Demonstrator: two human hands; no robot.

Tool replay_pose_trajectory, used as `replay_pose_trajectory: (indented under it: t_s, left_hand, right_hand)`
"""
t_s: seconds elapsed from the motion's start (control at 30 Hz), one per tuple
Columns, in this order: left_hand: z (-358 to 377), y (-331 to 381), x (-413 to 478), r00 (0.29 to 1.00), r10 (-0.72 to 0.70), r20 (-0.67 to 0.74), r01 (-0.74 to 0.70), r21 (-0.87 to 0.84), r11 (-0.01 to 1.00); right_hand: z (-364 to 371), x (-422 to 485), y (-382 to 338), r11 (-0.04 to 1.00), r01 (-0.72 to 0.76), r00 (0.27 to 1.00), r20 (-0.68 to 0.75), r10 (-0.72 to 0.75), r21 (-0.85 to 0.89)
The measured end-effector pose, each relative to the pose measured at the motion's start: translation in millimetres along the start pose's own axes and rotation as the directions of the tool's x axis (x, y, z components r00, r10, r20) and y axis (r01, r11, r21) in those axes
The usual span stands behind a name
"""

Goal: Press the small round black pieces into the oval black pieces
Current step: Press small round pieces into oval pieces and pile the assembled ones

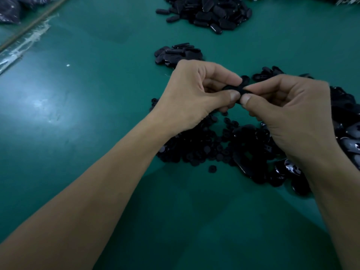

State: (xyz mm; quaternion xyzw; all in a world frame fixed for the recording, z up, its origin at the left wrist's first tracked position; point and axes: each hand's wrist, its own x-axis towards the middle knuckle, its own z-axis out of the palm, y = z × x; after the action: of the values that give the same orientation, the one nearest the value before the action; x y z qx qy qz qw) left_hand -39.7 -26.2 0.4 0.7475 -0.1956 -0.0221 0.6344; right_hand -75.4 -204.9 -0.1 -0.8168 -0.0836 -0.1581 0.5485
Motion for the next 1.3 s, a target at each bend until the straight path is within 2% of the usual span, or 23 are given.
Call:
replay_pose_trajectory:
  t_s: [0.27,0.33,0.4,0.47,0.53,0.6,0.73,0.97,1.07,1.17,1.3]
  left_hand:
    - [2.8,0.9,0.8,0.998,0.015,-0.067,-0.009,0.091,0.996]
    - [3.4,0.6,1.3,0.994,0.025,-0.108,-0.012,0.123,0.992]
    - [3.4,-0.3,3.0,0.983,0.032,-0.181,-0.005,0.146,0.989]
    - [-2.4,-1.8,7.9,0.956,0.031,-0.293,0.014,0.153,0.988]
    - [-12.8,-3.5,15.4,0.920,0.043,-0.389,0.026,0.171,0.985]
    - [-22.8,-6.1,23.1,0.895,0.052,-0.444,0.045,0.206,0.978]
    - [-35.9,-16.1,36.1,0.874,0.017,-0.485,0.150,0.304,0.941]
    - [-40.4,-27.7,49.2,0.888,0.003,-0.460,0.226,0.442,0.868]
    - [-39.6,-27.0,50.7,0.896,0.011,-0.443,0.231,0.488,0.842]
    - [-39.2,-27.5,49.5,0.921,0.019,-0.389,0.231,0.585,0.777]
    - [-36.5,-29.4,47.8,0.938,0.032,-0.344,0.227,0.682,0.696]
  right_hand:
    - [0.8,-0.1,-2.4,0.999,-0.010,0.999,-0.035,0.009,-0.031]
    - [2.3,-0.4,-1.5,0.995,-0.007,0.998,-0.065,0.001,-0.099]
    - [-0.1,-0.8,1.4,0.969,-0.009,0.995,-0.095,-0.016,-0.249]
    - [-5.6,-1.8,6.9,0.871,-0.027,0.997,-0.080,-0.015,-0.491]
    - [-10.9,-2.2,11.7,0.696,-0.093,0.996,-0.077,0.054,-0.712]
    - [-13.4,-2.2,13.8,0.565,-0.189,0.980,-0.116,0.163,-0.803]
    - [-13.7,-3.5,12.2,0.463,-0.261,0.948,-0.133,0.290,-0.847]
    - [-16.3,-1.0,12.4,0.491,-0.252,0.961,-0.157,0.225,-0.834]
    - [-14.7,0.0,12.6,0.499,-0.278,0.954,-0.176,0.243,-0.821]
    - [-14.8,-1.3,14.3,0.463,-0.261,0.954,-0.153,0.257,-0.847]
    - [-16.5,-1.3,12.8,0.489,-0.222,0.969,-0.134,0.210,-0.843]
